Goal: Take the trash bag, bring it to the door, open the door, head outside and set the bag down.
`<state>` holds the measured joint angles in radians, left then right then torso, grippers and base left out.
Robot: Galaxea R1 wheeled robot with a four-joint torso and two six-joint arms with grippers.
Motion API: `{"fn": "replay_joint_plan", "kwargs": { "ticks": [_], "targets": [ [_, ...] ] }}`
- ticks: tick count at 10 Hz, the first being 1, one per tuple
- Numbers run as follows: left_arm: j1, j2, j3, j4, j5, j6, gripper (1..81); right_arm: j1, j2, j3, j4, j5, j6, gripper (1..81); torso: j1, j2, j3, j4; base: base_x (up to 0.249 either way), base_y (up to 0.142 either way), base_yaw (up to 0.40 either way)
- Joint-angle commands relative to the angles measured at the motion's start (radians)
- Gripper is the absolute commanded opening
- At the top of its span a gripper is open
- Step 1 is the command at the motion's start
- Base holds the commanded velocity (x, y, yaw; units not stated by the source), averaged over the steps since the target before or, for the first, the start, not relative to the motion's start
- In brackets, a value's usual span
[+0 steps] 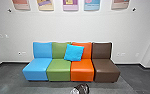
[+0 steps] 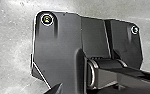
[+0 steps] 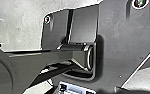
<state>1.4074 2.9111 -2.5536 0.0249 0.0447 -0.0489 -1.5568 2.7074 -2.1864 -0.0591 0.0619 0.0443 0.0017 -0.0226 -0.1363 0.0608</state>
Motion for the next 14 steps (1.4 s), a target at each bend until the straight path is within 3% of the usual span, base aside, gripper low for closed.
{"fn": "replay_joint_plan", "kwargs": {
  "ticks": [1,14],
  "targets": [
    [-0.049,-0.009,0.006,0.009,0.057,0.009,81.1,0.03,-0.018,0.013,0.012,-0.054,-0.001,81.1,0.0,0.0,0.0,0.0,0.191,0.0,0.0],
    [-0.048,-0.01,0.006,0.009,0.057,0.009,81.1,0.025,-0.018,0.013,0.01,-0.053,-0.003,81.1,0.0,0.0,0.0,0.0,0.138,0.0,0.0]
  ]
}}
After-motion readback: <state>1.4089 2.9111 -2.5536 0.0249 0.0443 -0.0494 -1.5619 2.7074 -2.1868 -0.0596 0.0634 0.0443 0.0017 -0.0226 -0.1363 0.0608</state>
